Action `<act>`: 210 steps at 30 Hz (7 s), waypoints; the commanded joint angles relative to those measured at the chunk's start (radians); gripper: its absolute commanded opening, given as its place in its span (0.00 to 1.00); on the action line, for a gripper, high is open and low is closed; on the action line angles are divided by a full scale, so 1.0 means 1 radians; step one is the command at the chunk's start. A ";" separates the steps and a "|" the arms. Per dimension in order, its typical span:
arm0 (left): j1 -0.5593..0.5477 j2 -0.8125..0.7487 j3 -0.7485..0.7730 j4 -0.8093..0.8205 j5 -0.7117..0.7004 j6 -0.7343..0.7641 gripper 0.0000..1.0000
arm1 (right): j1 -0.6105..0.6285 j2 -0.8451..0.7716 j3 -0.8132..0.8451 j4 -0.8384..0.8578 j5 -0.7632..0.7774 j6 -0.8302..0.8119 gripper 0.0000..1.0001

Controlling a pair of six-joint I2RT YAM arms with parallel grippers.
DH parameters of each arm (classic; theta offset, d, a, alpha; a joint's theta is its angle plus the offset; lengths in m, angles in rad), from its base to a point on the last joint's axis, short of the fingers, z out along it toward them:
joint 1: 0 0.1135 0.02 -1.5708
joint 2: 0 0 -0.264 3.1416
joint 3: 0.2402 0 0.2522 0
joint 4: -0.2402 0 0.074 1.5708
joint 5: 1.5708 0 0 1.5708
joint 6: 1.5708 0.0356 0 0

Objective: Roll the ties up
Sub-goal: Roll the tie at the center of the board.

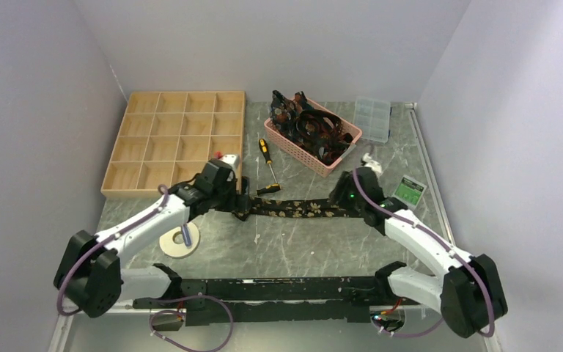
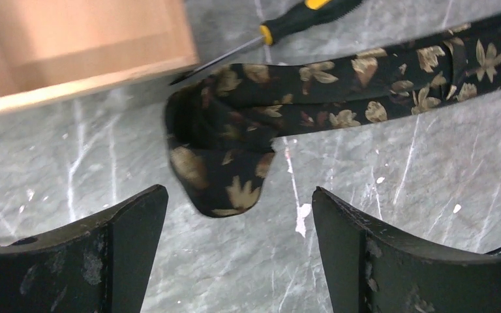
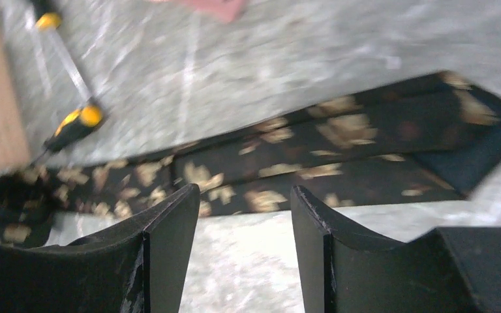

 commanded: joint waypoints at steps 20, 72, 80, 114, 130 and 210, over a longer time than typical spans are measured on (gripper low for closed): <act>0.032 0.094 -0.003 -0.150 -0.383 -0.256 0.15 | 0.257 0.276 0.055 0.154 0.144 -0.003 0.56; 0.244 -0.122 -0.127 -0.182 -0.342 -0.442 0.58 | 0.297 0.432 0.155 0.134 0.058 0.007 0.49; 0.288 -0.281 -0.117 -0.295 -0.421 -0.506 0.72 | 0.048 0.409 -0.002 0.154 -0.067 0.028 0.49; 0.020 0.155 -0.047 -0.025 -0.276 -0.363 0.58 | 0.203 0.423 0.123 0.149 0.012 0.021 0.47; 0.206 -0.187 -0.057 -0.225 -0.379 -0.290 0.79 | 0.247 0.270 0.064 0.137 0.087 -0.070 0.50; 0.199 -0.415 -0.209 -0.238 -0.364 -0.511 0.83 | 0.467 0.602 0.276 0.217 0.075 -0.195 0.47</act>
